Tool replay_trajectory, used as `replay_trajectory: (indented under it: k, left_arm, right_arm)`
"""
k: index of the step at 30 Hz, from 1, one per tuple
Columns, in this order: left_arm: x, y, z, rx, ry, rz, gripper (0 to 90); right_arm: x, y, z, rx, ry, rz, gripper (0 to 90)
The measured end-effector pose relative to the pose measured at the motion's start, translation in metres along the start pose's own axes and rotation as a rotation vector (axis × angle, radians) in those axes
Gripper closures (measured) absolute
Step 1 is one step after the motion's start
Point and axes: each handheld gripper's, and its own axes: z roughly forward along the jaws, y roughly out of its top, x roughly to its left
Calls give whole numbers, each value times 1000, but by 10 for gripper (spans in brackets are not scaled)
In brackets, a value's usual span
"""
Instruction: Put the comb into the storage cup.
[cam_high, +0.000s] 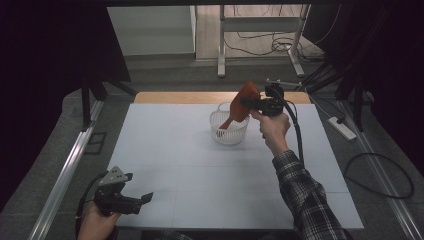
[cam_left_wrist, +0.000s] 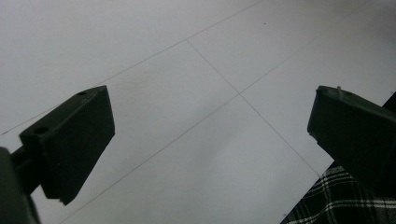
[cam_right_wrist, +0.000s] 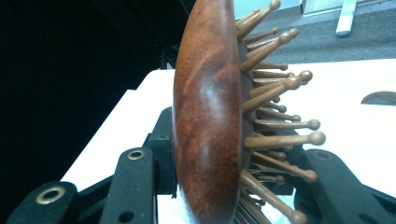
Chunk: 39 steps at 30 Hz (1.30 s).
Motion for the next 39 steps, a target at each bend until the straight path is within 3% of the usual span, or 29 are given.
replay_trajectory:
  k: [15, 34, 39]
  left_arm:
    - [0, 0, 0, 5, 0, 2, 16]
    - [-1, 1, 2, 15, 3, 8, 18]
    - [-1, 1, 2, 17, 3, 9, 18]
  right_arm:
    - [-6, -14, 13, 30, -26, -8, 552]
    - [-28, -25, 10, 7, -25, 90, 471]
    - [-30, -27, 9, 4, -21, 88, 453]
